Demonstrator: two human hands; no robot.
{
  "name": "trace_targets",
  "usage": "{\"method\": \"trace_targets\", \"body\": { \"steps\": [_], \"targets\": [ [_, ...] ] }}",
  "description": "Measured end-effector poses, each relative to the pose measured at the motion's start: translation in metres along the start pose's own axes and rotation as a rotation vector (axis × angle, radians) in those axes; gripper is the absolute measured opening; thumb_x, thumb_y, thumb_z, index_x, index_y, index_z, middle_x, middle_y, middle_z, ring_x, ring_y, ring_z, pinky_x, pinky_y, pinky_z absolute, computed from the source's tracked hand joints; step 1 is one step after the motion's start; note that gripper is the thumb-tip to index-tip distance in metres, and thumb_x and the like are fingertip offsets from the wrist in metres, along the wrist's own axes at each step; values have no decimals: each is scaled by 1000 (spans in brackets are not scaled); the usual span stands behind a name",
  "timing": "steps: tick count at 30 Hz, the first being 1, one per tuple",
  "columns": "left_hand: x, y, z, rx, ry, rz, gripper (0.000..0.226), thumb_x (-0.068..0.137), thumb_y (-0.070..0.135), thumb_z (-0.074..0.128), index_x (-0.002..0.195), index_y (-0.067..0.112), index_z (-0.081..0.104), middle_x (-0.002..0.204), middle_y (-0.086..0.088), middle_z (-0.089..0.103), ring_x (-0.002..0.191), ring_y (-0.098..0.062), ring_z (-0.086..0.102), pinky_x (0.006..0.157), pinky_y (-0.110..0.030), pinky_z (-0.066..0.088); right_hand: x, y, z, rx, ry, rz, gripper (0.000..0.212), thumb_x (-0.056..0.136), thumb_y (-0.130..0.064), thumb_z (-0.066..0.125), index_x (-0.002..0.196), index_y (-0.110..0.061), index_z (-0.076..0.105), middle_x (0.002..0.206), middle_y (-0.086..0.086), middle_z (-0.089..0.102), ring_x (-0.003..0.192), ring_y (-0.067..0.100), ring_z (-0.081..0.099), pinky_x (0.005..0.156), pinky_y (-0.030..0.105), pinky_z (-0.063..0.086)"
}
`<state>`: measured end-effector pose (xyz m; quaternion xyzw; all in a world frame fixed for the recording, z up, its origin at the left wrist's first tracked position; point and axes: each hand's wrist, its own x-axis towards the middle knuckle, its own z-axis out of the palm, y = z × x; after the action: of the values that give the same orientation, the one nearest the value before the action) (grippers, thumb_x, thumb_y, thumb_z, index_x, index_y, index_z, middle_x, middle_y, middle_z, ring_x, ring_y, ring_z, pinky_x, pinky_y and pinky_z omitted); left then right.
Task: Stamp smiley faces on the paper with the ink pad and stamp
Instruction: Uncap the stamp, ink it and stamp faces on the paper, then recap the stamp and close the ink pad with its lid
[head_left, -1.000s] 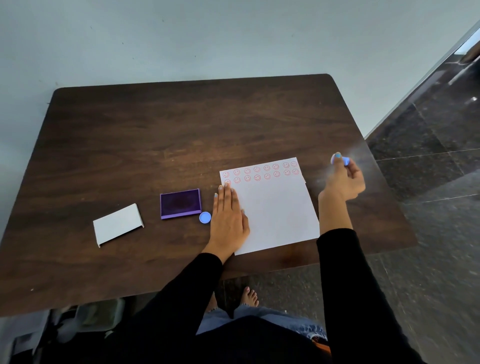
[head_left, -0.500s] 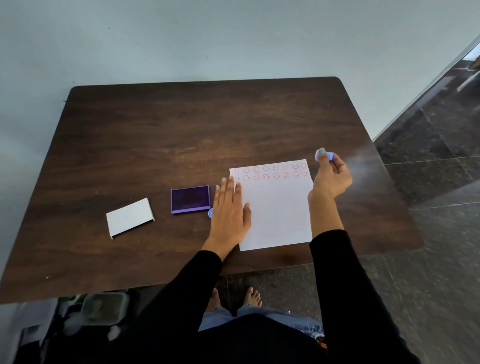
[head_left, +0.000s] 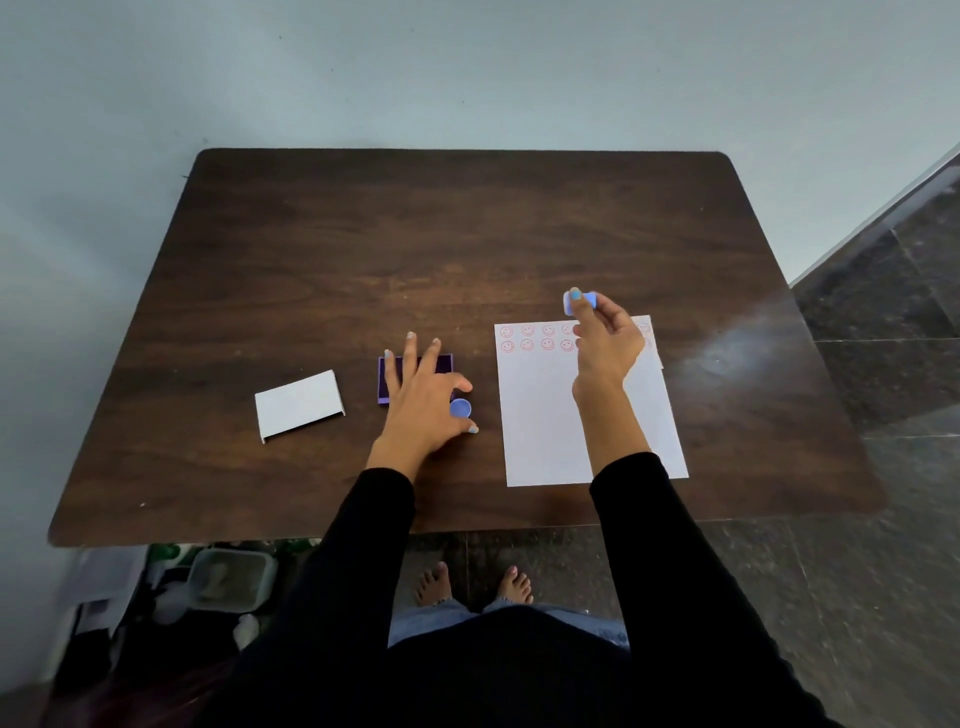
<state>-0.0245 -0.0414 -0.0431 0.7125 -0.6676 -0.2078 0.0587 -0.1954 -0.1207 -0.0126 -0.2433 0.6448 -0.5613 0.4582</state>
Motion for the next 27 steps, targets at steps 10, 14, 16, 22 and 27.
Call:
{"method": "trace_targets", "body": {
  "steps": [10,14,16,22,27],
  "targets": [
    [1,-4,-3,-41,-8,-33,27,75,32,76,100,27,69,159,-5,16,146,-28,-12,110,-56,-18,-5,0,9,-37,-53,15,25,73,-27,78,95,-17,68,77,-10,68,72,9,64,65,17,52],
    [1,-3,-4,-105,52,-15,21,75,32,75,95,27,70,157,-3,19,146,-26,-9,113,-55,-11,-6,2,13,-40,-50,28,26,74,-27,78,95,-18,68,81,-7,69,75,11,65,63,17,50],
    [3,0,-8,-315,160,-65,22,74,31,76,94,28,68,150,-1,33,144,-22,9,112,-48,7,-7,1,15,-28,-61,40,29,74,-27,78,99,-15,68,86,-2,71,74,11,65,63,18,51],
    [33,15,-40,-1240,318,-356,31,80,12,72,110,10,65,111,-7,68,97,-15,64,81,-21,52,-20,-4,35,147,-231,170,19,79,-14,73,96,-14,66,89,4,70,77,13,68,67,21,55],
    [47,20,-53,-1904,182,-480,19,85,-4,61,103,1,61,91,-12,66,84,-20,67,72,-22,58,-33,-2,50,283,-389,270,23,84,-4,65,106,-5,61,96,11,69,85,18,68,75,25,58]
  ]
}}
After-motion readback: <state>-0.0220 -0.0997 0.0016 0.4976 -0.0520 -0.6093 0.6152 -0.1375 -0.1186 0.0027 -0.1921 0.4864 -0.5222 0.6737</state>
